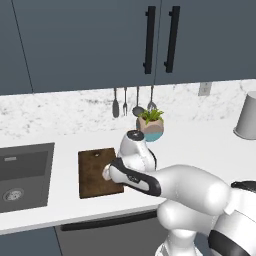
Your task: Pick up the sponge from the counter and clean the cutting board by briefly scrubbing or pressing down on the cutting board. Once finished, release the sponge.
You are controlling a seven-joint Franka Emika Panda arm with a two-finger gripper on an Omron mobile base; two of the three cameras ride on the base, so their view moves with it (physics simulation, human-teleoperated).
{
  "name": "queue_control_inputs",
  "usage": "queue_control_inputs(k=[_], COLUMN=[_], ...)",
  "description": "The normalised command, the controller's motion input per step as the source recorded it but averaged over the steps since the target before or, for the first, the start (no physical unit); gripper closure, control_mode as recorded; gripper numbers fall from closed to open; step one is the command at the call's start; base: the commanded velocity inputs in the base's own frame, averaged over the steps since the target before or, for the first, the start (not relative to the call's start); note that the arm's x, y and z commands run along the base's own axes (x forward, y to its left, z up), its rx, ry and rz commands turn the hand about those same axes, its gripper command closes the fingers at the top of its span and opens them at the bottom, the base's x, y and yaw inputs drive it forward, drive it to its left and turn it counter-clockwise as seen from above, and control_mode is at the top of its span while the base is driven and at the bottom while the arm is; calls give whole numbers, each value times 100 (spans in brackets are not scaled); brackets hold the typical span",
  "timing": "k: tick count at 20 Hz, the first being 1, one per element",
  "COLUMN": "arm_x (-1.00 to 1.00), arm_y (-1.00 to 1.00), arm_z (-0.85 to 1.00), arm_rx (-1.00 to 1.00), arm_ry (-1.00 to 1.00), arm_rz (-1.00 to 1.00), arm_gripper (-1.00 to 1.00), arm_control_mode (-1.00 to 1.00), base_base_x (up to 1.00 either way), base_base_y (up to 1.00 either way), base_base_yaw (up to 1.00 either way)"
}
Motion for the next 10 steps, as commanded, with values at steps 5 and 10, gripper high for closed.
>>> queue_control_inputs(k=[5,10], arm_x=[0,10], arm_y=[38,34], arm_z=[1,-22], arm_rx=[0,-9], arm_ry=[0,0], arm_rz=[2,0], arm_gripper=[100,100], arm_control_mode=[-100,-100], base_base_x=[0,0], base_base_y=[0,0], base_base_yaw=[0,0])
